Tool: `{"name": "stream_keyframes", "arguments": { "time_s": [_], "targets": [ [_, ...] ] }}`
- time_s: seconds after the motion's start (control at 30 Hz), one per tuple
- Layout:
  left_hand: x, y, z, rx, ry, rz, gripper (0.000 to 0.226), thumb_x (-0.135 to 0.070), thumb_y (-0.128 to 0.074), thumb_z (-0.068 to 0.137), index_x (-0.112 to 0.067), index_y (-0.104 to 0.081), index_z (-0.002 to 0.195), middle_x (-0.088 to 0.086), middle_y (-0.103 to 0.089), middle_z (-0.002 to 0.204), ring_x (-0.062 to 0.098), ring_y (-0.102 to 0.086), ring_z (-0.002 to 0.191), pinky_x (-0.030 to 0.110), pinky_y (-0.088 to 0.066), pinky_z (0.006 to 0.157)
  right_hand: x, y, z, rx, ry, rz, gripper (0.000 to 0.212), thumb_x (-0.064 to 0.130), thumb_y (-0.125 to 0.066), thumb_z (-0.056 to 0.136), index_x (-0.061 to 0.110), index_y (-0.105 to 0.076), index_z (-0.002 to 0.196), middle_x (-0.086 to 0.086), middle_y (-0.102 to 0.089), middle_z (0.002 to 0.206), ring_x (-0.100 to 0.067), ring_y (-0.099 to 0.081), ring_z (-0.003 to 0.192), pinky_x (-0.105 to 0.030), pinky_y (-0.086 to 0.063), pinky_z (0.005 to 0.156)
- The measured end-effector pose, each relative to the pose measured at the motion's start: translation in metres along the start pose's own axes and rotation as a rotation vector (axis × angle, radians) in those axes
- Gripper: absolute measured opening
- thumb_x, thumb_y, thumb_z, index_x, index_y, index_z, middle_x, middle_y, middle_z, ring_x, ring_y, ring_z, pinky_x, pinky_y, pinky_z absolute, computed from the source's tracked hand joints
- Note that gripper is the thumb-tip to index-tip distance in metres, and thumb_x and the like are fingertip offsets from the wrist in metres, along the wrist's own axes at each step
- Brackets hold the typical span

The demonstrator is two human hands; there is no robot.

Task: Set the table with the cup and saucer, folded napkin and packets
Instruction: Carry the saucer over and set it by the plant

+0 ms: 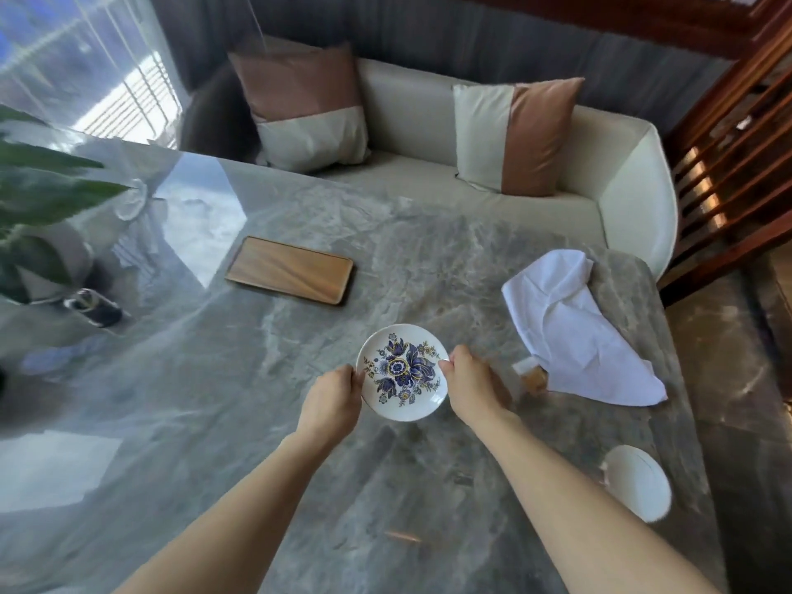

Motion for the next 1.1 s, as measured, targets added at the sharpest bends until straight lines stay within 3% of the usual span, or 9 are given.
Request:
{"name": "stream_keyframes", "arguments": {
  "time_s": [0.13, 0.53, 0.67, 0.77, 0.9, 1.1],
  "targets": [
    [0.060, 0.057, 0.017, -0.051, 0.031, -0.009, 0.042, -0.036, -0.044, 0.104, -0.021, -0.037, 0.066, 0.016, -0.067, 0.084, 0.041, -0.060, 0.083, 0.038, -0.032, 0.061, 0.081, -0.033, 0.007, 0.004, 0.038, -0.027, 0.027, 0.040, -0.046, 0.100, 0.014, -0.052, 0.101, -0.015, -0.070, 0.102, -0.039, -0.065, 0.094, -0.040, -0.050, 0.073],
    [0.212, 0.180, 0.078, -0.138, 0.146, -0.022, 0.039, -0.034, -0.043, 0.106, -0.019, -0.041, 0.070, 0.015, -0.064, 0.081, 0.040, -0.058, 0.080, 0.039, -0.034, 0.062, 0.274, -0.126, 0.042, 0.094, 0.088, 0.017, 0.023, 0.036, -0.046, 0.101, 0.013, -0.050, 0.100, -0.017, -0.069, 0.103, -0.038, -0.063, 0.094, -0.037, -0.044, 0.071],
    [0.242, 0.199, 0.098, -0.145, 0.200, -0.044, 0.040, -0.031, -0.043, 0.105, -0.019, -0.039, 0.067, 0.005, -0.053, 0.072, 0.033, -0.050, 0.072, 0.038, -0.032, 0.062, 0.312, -0.147, 0.053, 0.129, 0.071, 0.029, 0.020, 0.032, -0.047, 0.101, 0.012, -0.050, 0.103, -0.017, -0.068, 0.106, -0.038, -0.063, 0.096, -0.039, -0.047, 0.075],
    [0.260, 0.209, 0.113, -0.147, 0.229, -0.046, 0.041, -0.030, -0.044, 0.105, -0.020, -0.037, 0.066, 0.005, -0.053, 0.071, 0.037, -0.055, 0.076, 0.038, -0.030, 0.062, 0.332, -0.161, 0.060, 0.152, 0.065, 0.046, 0.018, 0.030, -0.047, 0.101, 0.012, -0.048, 0.100, -0.016, -0.067, 0.105, -0.038, -0.062, 0.094, -0.041, -0.051, 0.076],
    [0.278, 0.218, 0.129, -0.166, 0.260, -0.060, 0.036, -0.032, -0.044, 0.105, -0.018, -0.044, 0.072, 0.015, -0.065, 0.085, 0.039, -0.060, 0.084, 0.041, -0.040, 0.066, 0.351, -0.179, 0.072, 0.175, 0.058, 0.040, 0.016, 0.026, -0.048, 0.101, 0.011, -0.048, 0.102, -0.017, -0.067, 0.107, -0.037, -0.062, 0.097, -0.038, -0.044, 0.072],
    [0.290, 0.226, 0.148, -0.143, 0.307, -0.064, 0.035, -0.035, -0.039, 0.106, -0.020, -0.042, 0.074, 0.007, -0.057, 0.085, 0.037, -0.059, 0.089, 0.041, -0.041, 0.069, 0.368, -0.193, 0.084, 0.197, 0.034, 0.058, 0.014, 0.023, -0.048, 0.100, 0.010, -0.047, 0.104, -0.017, -0.065, 0.110, -0.038, -0.061, 0.099, -0.041, -0.048, 0.077]
  ]
}}
Point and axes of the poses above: each hand's wrist, its own z-axis towards the middle knuckle, its own y-axis out of the back of the hand, x = y × z, the point moved 2 cm from there along z, towards the middle knuckle
